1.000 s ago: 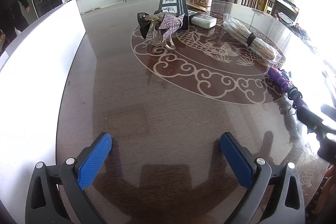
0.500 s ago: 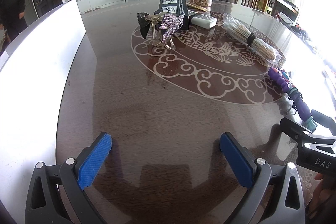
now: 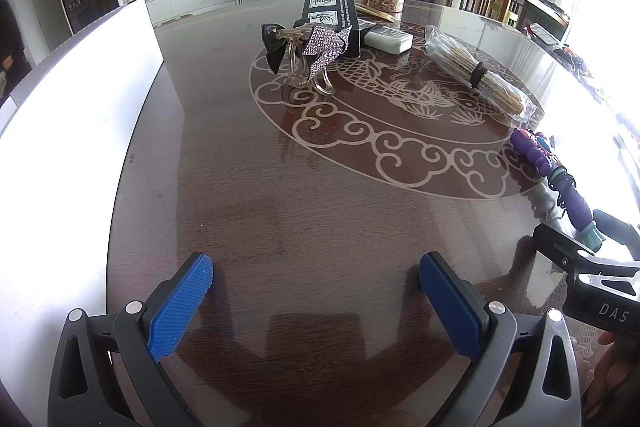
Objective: Organize objects
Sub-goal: 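Move the open right tool over the purple toy wand, then grasp the rhinestone bow clip with the left tool and lift it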
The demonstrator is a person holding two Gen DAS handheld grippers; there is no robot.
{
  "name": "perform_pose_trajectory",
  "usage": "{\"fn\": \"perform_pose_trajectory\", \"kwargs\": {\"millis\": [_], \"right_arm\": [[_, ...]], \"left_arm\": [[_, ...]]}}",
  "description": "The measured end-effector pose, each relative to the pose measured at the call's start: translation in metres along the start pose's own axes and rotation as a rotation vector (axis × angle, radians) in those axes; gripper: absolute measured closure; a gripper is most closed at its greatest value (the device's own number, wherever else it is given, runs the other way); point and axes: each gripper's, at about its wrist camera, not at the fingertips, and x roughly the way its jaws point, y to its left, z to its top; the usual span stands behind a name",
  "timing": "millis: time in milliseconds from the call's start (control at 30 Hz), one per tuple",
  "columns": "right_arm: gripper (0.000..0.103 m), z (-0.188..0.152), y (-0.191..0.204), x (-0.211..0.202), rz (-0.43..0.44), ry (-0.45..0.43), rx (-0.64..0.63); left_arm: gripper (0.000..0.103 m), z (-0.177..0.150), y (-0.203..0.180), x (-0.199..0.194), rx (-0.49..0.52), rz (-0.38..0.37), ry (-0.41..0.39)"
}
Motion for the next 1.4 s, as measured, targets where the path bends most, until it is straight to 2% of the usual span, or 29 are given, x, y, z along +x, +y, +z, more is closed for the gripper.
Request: {"fn": "perform_pose_trajectory", "kwargs": {"millis": [700,900,967,1033,1167,1300,1400], "right_arm": [[0.0,0.001,0.0,0.0,0.001,0.0,-0.001],[0.0,0.001,0.0,-0.001,0.001,0.0,-0.001],[0.0,0.0,0.0,-0.001,0.001,-0.001,-0.001],[0.0,0.001,0.0,-0.001,0.002,0.0,-0.001],[0.0,0.001,0.0,-0.001,0.001,0.0,-0.001],[0.0,0.001,0.0,-0.001,0.001,-0.001,-0.002],[0.0,0.001,0.0,-0.001,0.001,-0.001,-0.002]], "left_arm": [[0.0,0.001,0.0,0.0,0.002,-0.006,0.003],[0.0,0.01,0.002,0.006,-0.018,0.005,0.052],[0.0,0.018,0.007,0.007,-0.051,0.009,0.089],[0.0,0.029,0.01,-0.004,-0.063,-0.021,0.045],[0.0,0.063,0.013,-0.025,-0.051,-0.025,-0.033],[0.0,0.1,0.02,-0.024,-0.093,-0.106,-0.014],[0.0,0.125,0.013,-0.005,-0.032,-0.119,0.017]]}}
